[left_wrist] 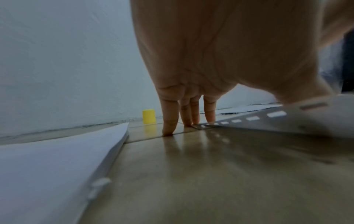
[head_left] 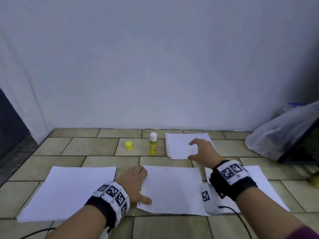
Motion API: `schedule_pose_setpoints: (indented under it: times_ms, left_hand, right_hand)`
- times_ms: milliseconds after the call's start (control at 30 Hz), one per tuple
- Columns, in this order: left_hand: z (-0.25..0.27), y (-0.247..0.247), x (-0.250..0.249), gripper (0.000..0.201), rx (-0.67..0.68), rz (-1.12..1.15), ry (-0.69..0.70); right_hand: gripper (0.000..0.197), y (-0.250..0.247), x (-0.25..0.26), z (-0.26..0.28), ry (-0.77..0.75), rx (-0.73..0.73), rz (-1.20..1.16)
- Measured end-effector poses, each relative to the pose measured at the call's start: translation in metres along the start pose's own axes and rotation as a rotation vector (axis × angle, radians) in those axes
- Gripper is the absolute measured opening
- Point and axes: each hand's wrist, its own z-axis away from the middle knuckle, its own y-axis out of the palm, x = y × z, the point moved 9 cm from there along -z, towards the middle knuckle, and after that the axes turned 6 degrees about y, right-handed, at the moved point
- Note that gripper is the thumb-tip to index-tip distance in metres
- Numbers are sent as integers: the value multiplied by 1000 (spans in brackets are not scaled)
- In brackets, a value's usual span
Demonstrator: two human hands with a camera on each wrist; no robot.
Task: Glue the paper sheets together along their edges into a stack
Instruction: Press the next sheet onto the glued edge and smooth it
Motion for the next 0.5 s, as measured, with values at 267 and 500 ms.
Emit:
schedule_pose_setpoints:
  times_ms: [267, 500]
  left_hand:
    - [-1, 2, -2, 94, 14, -17, -49]
    - [5, 1, -3, 91, 41, 6, -43]
  right_hand:
    - [106, 26, -114, 57, 265, 301, 277]
    - [88, 23, -120, 66, 265, 286, 212]
